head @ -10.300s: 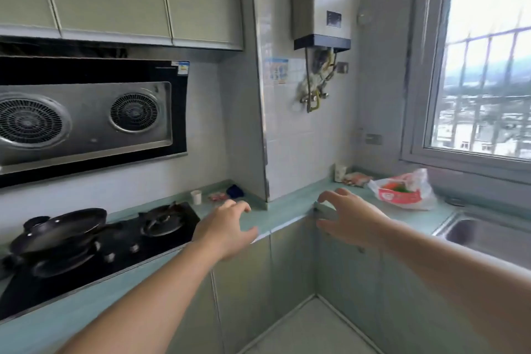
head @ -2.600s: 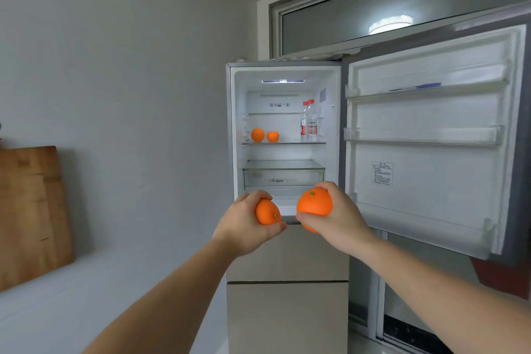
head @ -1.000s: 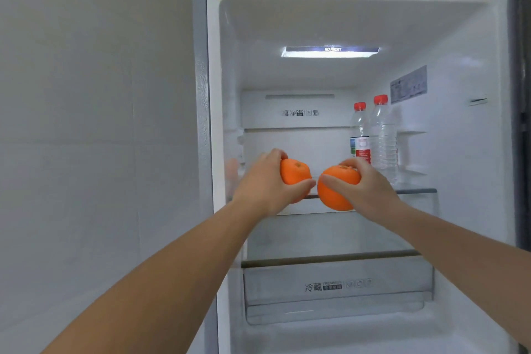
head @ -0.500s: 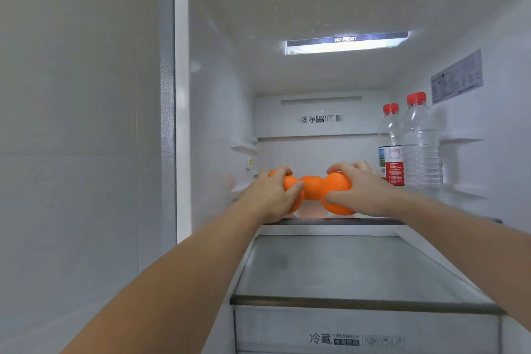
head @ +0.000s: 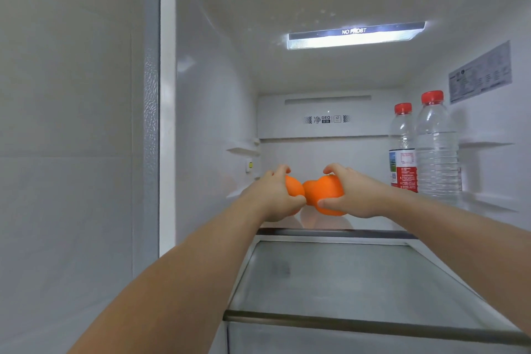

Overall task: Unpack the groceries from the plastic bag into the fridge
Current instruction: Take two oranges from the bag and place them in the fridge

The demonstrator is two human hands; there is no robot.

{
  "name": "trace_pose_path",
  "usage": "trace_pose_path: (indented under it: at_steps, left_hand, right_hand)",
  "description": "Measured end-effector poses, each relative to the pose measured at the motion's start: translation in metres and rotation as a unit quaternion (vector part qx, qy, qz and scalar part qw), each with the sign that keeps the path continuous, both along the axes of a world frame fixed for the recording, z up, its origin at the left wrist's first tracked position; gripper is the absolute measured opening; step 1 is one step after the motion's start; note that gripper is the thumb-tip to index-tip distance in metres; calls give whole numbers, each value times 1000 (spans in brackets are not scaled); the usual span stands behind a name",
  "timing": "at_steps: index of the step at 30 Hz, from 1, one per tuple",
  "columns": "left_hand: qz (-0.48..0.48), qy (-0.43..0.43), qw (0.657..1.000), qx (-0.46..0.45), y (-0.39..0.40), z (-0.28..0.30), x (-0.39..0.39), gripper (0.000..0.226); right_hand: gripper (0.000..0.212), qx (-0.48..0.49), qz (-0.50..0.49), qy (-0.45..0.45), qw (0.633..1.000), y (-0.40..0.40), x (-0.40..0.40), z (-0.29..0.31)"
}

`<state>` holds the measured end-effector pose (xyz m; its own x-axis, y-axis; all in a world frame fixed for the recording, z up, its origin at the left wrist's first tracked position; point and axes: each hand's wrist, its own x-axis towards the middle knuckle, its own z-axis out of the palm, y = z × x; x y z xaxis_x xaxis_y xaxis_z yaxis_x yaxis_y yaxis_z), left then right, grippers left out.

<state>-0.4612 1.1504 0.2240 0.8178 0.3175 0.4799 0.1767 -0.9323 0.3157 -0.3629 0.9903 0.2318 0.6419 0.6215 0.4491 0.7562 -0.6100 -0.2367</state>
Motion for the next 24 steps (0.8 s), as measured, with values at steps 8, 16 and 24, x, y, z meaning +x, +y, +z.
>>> trace_pose_path:
  at_steps: [8, 16, 24]
  left_hand:
    - [-10, 29, 999, -13, 6, 10, 0, 58]
    - [-34, 32, 999, 5, 7, 14, -9, 60]
    - [-3, 10, 999, 43, 4, 8, -3, 57]
  right_hand:
    - [41, -4, 19, 78, 997, -1, 2, 14]
    - [64, 224, 68, 193, 953, -13, 13, 17]
    - [56, 70, 35, 38, 996, 0, 10, 9]
